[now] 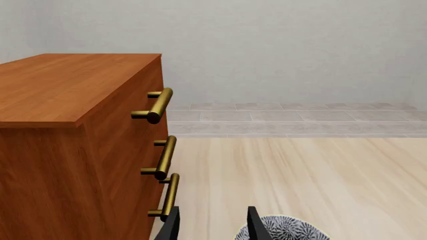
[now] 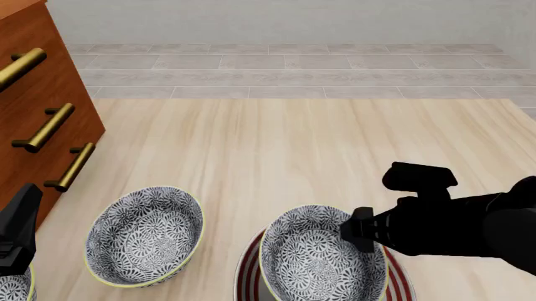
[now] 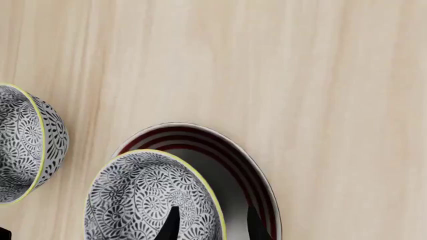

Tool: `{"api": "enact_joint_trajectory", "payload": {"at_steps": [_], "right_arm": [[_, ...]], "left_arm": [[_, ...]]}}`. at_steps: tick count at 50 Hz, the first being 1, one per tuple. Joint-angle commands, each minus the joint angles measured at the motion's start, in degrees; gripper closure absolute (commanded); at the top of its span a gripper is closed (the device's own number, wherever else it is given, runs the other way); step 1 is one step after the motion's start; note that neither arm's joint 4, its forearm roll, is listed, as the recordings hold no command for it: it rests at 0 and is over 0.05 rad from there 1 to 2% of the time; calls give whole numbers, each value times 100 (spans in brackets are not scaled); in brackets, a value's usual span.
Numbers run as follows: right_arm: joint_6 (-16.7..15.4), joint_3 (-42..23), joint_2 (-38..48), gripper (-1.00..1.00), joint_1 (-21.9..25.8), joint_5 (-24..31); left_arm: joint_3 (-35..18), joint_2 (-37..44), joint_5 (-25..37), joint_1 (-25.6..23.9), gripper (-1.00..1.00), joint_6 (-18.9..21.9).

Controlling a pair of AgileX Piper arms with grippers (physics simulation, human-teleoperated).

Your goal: Pick up the bowl and put it in the front on the plate.

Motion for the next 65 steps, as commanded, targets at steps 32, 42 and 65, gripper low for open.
{"api": "enact_joint_trajectory", "payload": {"at_steps": [32, 42, 65], "right_arm": [[-633, -925, -634, -100, -358, 895], [-847, -1169, -686, -100, -509, 973], [-882, -1359, -679, -100, -711, 604]], "left_arm": [[0, 0, 0, 0, -100, 0], [0, 0, 0, 0, -100, 0], [0, 0, 0, 0, -100, 0]]}}
